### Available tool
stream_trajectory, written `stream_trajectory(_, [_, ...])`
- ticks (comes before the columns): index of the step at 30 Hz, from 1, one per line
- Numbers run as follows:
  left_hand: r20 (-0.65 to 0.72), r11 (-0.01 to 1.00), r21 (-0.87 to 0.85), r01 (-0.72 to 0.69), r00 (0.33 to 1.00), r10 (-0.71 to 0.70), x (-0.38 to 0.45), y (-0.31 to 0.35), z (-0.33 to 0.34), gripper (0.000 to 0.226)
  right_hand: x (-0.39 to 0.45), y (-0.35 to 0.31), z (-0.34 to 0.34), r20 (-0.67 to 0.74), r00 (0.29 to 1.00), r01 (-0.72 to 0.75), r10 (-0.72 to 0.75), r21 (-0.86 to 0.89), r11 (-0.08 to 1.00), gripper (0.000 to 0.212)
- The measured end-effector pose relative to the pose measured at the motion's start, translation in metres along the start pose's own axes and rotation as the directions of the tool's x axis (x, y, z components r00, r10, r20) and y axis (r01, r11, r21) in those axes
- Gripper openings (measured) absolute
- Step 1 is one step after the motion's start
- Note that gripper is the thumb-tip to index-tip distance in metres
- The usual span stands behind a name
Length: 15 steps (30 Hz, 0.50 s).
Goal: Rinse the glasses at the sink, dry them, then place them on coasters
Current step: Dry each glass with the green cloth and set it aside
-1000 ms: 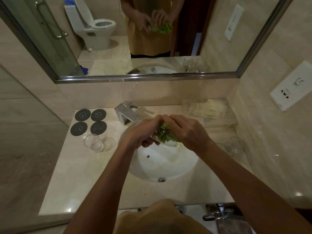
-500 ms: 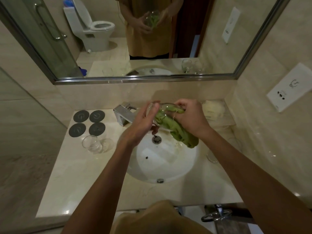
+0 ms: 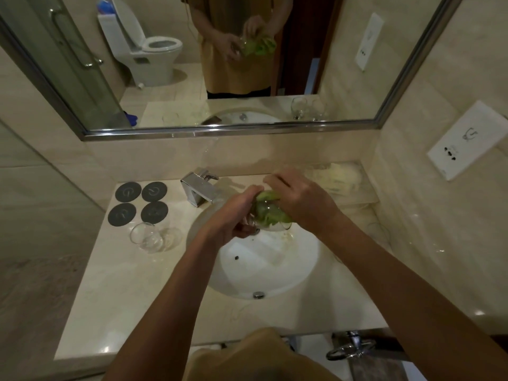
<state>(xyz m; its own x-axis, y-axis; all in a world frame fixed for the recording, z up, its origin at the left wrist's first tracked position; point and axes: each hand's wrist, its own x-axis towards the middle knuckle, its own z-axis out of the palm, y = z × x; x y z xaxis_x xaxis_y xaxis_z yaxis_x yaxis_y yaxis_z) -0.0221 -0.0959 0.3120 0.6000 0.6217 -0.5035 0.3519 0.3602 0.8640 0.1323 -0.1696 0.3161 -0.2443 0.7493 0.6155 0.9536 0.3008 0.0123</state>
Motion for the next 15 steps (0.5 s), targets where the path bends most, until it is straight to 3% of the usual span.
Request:
stream_trajectory(2, [0.008, 0.996, -0.029, 0.082, 0.997, -0.082, 0.0, -0.003, 0.005, 0.04, -0.008, 0.005, 0.0, 0.004, 0.987, 0.162, -0.162, -0.073, 0.984, 0.027])
stream_trajectory(4, [-0.017, 0.995, -0.043, 0.085, 0.996, -0.086, 0.001, -0.006, 0.008, 0.037, -0.016, 0.005, 0.002, 0.052, 0.991, 0.123, -0.12, -0.062, 0.991, 0.028])
stream_trajectory(5, [-0.039, 0.997, -0.038, 0.073, 0.996, -0.074, 0.003, -0.008, 0.009, 0.036, -0.02, 0.004, 0.004, 0.074, 0.996, 0.047, -0.043, -0.055, 0.997, 0.026])
stream_trajectory(7, [-0.052, 0.998, -0.046, 0.047, 0.997, -0.05, 0.008, -0.014, 0.013, 0.036, -0.029, 0.0, 0.004, 0.139, 0.957, -0.264, 0.255, 0.05, 0.963, 0.018])
stream_trajectory(9, [-0.034, 0.997, -0.074, 0.031, 0.999, -0.034, 0.016, -0.022, 0.018, 0.037, -0.037, 0.0, 0.001, 0.289, 0.759, -0.646, 0.584, 0.213, 0.733, 0.01])
stream_trajectory(10, [-0.02, 0.996, -0.081, 0.026, 0.999, -0.028, 0.02, -0.026, 0.022, 0.037, -0.043, 0.002, -0.001, 0.381, 0.639, -0.767, 0.668, 0.25, 0.591, 0.005])
stream_trajectory(15, [0.083, 0.994, -0.111, 0.003, 0.997, 0.006, 0.033, -0.044, 0.058, 0.036, -0.078, 0.007, -0.015, 0.667, 0.332, -0.943, 0.666, 0.216, 0.253, 0.021])
